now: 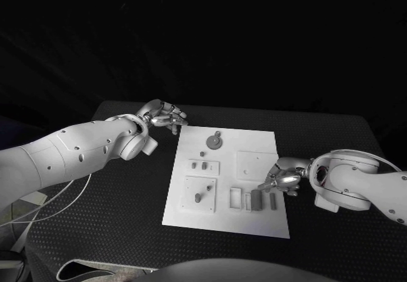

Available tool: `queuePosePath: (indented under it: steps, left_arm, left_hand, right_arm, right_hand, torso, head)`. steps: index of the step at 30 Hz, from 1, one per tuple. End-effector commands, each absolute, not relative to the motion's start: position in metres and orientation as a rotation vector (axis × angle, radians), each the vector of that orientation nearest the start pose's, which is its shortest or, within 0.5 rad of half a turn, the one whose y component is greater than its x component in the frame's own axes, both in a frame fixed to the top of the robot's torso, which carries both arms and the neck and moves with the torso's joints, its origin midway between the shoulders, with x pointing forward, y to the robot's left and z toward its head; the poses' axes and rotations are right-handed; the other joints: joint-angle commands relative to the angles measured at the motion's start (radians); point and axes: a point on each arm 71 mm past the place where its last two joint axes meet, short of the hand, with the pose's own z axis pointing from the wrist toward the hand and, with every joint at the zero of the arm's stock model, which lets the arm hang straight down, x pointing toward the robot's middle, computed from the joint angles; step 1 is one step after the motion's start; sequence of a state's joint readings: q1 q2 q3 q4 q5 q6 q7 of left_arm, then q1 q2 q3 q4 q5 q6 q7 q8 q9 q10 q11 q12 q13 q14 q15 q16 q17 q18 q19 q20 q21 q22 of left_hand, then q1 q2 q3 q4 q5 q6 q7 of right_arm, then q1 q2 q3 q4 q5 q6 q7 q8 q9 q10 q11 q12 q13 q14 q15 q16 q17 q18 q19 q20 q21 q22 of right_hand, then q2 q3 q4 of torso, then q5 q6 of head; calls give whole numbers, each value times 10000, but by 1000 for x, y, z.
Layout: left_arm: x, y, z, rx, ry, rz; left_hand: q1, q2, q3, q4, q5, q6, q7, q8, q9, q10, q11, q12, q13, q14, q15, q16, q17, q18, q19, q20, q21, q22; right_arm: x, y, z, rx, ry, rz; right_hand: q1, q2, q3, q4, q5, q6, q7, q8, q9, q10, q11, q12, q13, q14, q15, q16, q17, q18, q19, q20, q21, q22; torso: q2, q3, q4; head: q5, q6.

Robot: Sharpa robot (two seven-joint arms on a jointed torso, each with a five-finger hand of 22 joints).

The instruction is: Assemble the parts on the task board

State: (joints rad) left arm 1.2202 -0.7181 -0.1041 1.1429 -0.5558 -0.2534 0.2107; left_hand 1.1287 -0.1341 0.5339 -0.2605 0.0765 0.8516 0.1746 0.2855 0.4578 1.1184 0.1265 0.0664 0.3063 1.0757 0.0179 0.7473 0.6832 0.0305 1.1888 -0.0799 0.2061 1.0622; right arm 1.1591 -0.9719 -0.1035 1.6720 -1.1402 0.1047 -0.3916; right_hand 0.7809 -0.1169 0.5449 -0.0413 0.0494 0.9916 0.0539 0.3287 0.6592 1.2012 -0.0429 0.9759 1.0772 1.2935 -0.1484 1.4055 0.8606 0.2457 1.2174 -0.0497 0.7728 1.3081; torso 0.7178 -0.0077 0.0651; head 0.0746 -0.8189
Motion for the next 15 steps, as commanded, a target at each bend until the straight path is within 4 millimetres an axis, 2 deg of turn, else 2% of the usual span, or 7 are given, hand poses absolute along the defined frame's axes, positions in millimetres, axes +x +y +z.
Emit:
queuePosePath:
  steps: [1,9,15]
  left_arm:
    - [545,253,-215,-6373,16754,-10441]
    - [545,252,-215,-6363,16766,-10469]
    - [544,252,-215,-6353,16772,-10489]
  left_hand:
    - [-35,10,-55,31,-8,-17,62,53,-16,-55,-3,28,-14,43,-7,-49,14,522,70,-14,-54,10]
    - [-40,11,-56,35,-8,-17,62,54,-16,-55,-3,28,-16,44,-7,-53,18,522,70,-14,-56,11]
    - [-41,12,-56,37,-7,-17,62,55,-17,-56,-3,27,-18,44,-7,-56,22,522,69,-14,-58,12]
  right_arm:
    - [416,-229,-255,1188,24802,4824]
    - [413,-225,-257,1116,24915,4604]
    - [416,-226,-258,735,24680,4167]
  right_hand:
    - [-129,55,-86,-10,-7,238,166,-67,-24,43,10,24,-24,-48,3,46,15,161,-77,24,65,230]
    - [-427,-61,-133,40,-6,237,169,-180,-90,61,10,12,-62,-63,-2,54,19,161,-122,11,115,218]
    - [-558,-177,-86,93,-6,216,183,-249,-125,62,23,-1,-86,-72,10,44,13,161,-145,-8,129,209]
  torso:
    - [10,-3,2]
    - [12,-2,10]
    - [10,-1,7]
  head:
    - [-3,1]
    - [-89,-19]
    - [-76,-23]
